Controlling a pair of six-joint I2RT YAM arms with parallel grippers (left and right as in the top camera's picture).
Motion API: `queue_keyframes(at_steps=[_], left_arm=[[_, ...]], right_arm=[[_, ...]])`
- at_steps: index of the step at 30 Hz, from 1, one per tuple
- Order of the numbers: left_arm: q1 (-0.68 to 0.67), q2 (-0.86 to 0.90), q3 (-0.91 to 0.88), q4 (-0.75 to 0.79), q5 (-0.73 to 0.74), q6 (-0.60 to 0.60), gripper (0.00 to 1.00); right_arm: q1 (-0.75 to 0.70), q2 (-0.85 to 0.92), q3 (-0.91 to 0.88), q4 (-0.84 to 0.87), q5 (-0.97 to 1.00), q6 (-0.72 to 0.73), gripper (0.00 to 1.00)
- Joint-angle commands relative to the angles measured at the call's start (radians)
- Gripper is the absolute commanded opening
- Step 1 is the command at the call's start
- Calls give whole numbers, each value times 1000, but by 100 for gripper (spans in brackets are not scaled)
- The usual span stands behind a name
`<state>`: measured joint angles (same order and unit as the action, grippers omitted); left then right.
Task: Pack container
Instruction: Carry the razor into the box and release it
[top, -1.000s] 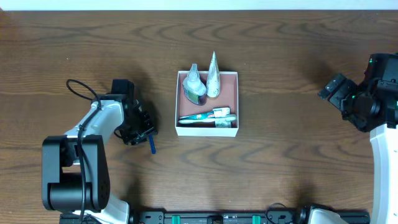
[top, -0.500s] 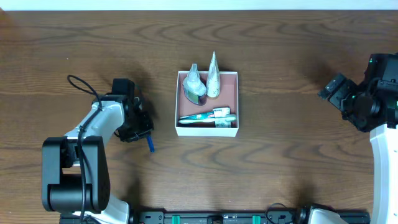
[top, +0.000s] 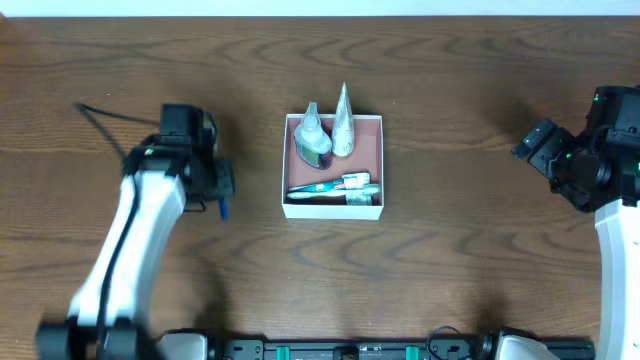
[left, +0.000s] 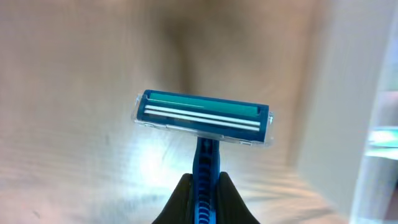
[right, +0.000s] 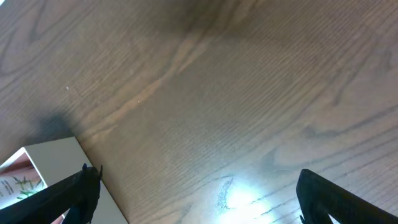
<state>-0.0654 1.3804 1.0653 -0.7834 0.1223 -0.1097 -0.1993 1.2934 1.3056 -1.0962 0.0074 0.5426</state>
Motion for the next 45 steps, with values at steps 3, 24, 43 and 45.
queue_keyframes(at_steps=[3, 24, 43, 45], left_arm=[[-146, -187, 17, 56, -19, 145, 6], [-609, 146, 16, 353, -19, 858, 6], [-614, -48, 20, 291, -101, 633, 98], [-608, -159, 20, 236, -200, 541, 98]], right_arm=[[-5, 1, 1, 0, 0, 3, 99], [-5, 1, 1, 0, 0, 3, 99], [-5, 1, 1, 0, 0, 3, 99], [-5, 1, 1, 0, 0, 3, 99]])
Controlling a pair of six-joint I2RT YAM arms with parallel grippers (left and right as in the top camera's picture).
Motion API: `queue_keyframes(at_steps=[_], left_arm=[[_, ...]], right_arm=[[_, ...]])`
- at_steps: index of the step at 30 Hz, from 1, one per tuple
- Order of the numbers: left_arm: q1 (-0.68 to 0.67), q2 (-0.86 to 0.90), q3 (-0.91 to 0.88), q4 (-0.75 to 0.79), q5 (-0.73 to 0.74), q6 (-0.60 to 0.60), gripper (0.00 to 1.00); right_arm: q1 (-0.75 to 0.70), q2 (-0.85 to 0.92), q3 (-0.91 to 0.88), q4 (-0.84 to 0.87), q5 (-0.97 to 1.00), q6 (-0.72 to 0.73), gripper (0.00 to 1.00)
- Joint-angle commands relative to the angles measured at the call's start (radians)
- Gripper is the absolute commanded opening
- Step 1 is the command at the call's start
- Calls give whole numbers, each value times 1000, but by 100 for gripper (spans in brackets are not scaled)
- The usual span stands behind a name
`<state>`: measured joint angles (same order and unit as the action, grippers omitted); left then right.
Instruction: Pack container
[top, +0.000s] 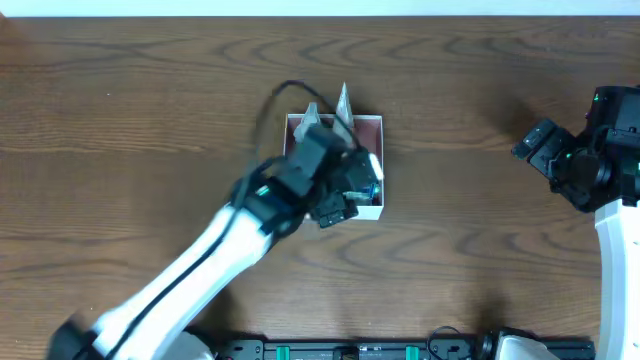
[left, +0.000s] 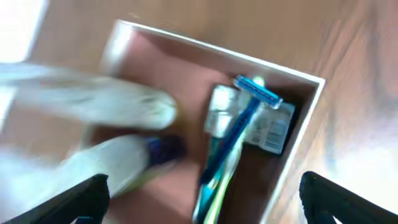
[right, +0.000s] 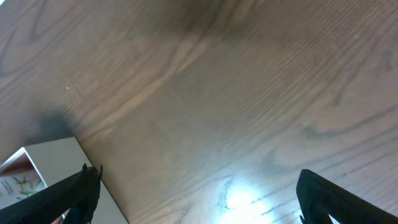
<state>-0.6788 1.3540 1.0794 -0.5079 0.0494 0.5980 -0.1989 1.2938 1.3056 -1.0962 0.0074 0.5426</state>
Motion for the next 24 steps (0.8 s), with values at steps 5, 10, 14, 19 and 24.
queue_keyframes(at_steps=[5, 10, 14, 19, 24], left_arm=[[87, -376, 6, -186, -335, -399, 98], [256, -557, 6, -320, -403, -619, 98], [380, -642, 6, -402, -403, -688, 98], [439, -663, 5, -498, -402, -694, 98], [438, -662, 5, -538, -402, -694, 98]], right_arm=[[-6, 0, 1, 0, 0, 3, 99], [-6, 0, 1, 0, 0, 3, 99], [-6, 0, 1, 0, 0, 3, 99], [-6, 0, 1, 0, 0, 3, 99], [-6, 0, 1, 0, 0, 3, 99]])
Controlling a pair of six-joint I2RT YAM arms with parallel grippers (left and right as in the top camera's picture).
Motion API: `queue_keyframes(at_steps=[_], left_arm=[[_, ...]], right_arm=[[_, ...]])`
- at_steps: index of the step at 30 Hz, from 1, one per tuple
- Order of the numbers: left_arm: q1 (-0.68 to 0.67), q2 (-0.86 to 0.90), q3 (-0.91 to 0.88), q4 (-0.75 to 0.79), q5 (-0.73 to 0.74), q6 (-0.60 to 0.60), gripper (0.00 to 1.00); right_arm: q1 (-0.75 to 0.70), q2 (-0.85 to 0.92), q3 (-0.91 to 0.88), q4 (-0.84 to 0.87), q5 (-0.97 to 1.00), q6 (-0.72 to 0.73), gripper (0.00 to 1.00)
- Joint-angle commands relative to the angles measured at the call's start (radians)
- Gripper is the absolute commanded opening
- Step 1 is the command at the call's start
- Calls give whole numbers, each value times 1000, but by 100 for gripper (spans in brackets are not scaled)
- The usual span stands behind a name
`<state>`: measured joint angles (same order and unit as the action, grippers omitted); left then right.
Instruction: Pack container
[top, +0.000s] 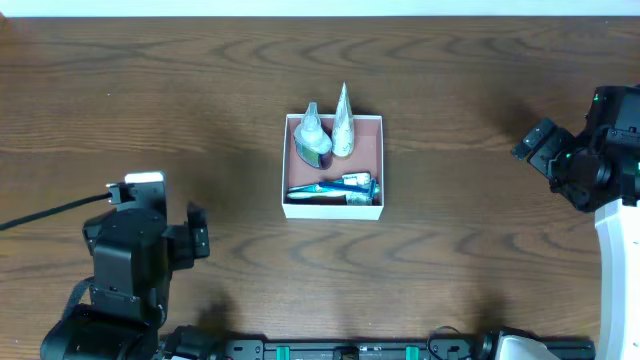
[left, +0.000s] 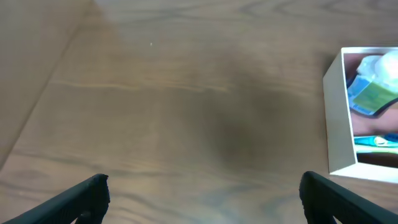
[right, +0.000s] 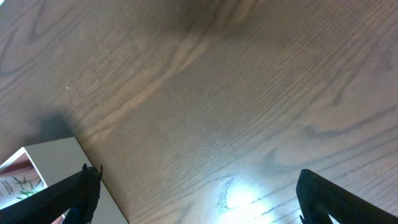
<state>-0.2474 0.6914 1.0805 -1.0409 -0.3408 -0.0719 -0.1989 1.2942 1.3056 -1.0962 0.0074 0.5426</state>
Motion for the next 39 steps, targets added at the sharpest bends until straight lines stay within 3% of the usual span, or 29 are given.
queue_keyframes(at_steps=[1, 10, 16, 20, 26, 33, 39], left_arm=[[7, 0, 3, -5, -12, -24, 98], [7, 0, 3, -5, -12, -24, 98], [7, 0, 3, -5, -12, -24, 98], [7, 0, 3, -5, -12, -24, 98], [7, 0, 3, -5, -12, -23, 98], [7, 0, 3, -5, -12, -23, 98], [7, 0, 3, -5, -12, -23, 98]], right_arm=[[-6, 0, 1, 0, 0, 3, 99], [2, -19, 1, 0, 1, 3, 99], [103, -189, -9, 0, 1, 3, 99], [176, -330, -52, 10, 225, -106, 99], [187, -547, -217, 7, 250, -106, 99], [185, -827, -527, 236, 325, -106, 99], [185, -1057, -797, 332, 325, -106, 99]])
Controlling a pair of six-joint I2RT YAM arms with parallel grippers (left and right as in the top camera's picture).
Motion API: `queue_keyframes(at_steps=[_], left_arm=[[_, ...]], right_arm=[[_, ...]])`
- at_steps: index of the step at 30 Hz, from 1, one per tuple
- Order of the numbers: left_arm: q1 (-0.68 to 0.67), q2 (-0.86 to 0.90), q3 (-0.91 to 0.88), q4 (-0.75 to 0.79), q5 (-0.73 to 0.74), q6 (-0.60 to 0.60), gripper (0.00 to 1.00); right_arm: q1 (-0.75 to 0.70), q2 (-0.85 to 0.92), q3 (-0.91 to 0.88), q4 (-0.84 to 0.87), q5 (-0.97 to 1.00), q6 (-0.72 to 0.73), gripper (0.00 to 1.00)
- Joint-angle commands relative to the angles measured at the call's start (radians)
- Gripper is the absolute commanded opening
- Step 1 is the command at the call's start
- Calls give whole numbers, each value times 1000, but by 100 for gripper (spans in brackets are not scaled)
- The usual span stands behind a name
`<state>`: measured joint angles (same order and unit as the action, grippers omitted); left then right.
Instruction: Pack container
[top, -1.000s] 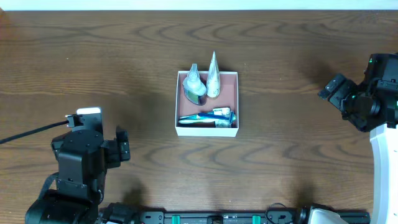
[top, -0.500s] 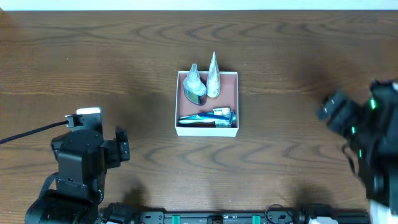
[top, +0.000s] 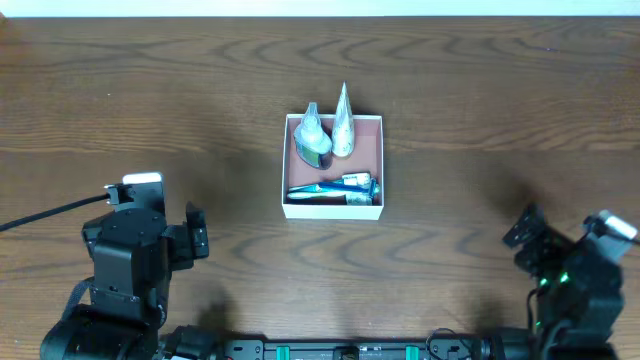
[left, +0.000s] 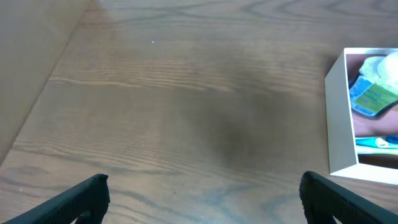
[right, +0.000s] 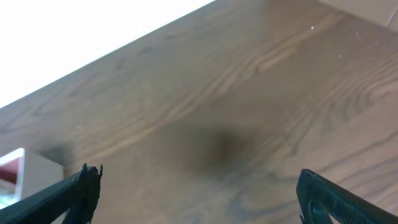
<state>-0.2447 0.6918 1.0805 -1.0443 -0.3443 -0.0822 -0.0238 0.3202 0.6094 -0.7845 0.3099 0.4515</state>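
A white box (top: 333, 211) with a pink inside stands mid-table. In it are two pale tubes (top: 327, 135) at the back and a blue razor (top: 325, 187) lying with a toothpaste pack along the front. The box's corner shows at the right of the left wrist view (left: 339, 118) and at the left edge of the right wrist view (right: 15, 163). My left gripper (left: 200, 199) is open over bare wood at the near left, nothing between its fingers. My right gripper (right: 199, 196) is open over bare wood at the near right, empty too.
Brown wooden table (top: 480, 120) all around the box. A black cable (top: 45, 215) runs off to the left from the left arm. The table's far edge shows as a white band in the right wrist view.
My right arm has moved from the right edge of the table to the near right corner. The left arm and the box's contents have not moved.
My left gripper held the blue razor by its handle left of the box. Then it was open over the box with the razor lying inside. Then the left arm was back at the near left, and now the right arm has drawn back too.
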Motion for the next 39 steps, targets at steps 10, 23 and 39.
queue_keyframes(at_steps=[10, 23, 39], left_arm=[[4, 0, 3, -2, -8, -13, 98], [4, 0, 3, -2, -9, -13, 98], [4, 0, 3, -2, -9, -13, 98]], right_arm=[[11, -307, -389, 89, 15, 65, 99], [10, -310, -443, 87, -64, 64, 99], [10, -310, -443, 87, -64, 64, 99]])
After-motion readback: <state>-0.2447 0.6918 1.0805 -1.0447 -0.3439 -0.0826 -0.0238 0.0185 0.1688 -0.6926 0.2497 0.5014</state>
